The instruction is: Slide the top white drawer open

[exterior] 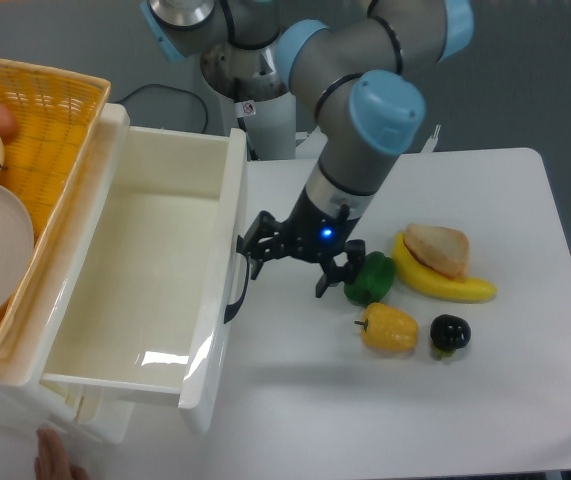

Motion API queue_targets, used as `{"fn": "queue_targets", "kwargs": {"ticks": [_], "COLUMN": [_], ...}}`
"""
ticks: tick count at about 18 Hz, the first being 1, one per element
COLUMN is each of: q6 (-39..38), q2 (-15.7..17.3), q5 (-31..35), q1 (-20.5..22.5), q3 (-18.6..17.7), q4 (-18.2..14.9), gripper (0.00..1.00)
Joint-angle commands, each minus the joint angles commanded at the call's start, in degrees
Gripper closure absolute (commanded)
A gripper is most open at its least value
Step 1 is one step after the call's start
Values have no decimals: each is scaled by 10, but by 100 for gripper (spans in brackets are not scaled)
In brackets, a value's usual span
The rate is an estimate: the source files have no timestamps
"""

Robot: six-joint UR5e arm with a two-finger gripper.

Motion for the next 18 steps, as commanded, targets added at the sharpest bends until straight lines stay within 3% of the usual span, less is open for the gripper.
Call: {"fn": "queue_targets", "kwargs": {"ticks": [4, 6, 8, 11, 14, 18], "q6": [51, 90, 130, 234, 373, 496], "q2": [-5, -17, -35, -52, -64, -98], "q5": [5, 17, 58, 123, 151, 196], "q1": [42, 58, 74, 95, 123, 178], "q3": [3, 4, 6, 12, 12, 15], "q4": [11, 46, 58, 58, 57, 58], "gripper": [0, 0, 0, 0, 0, 0]}}
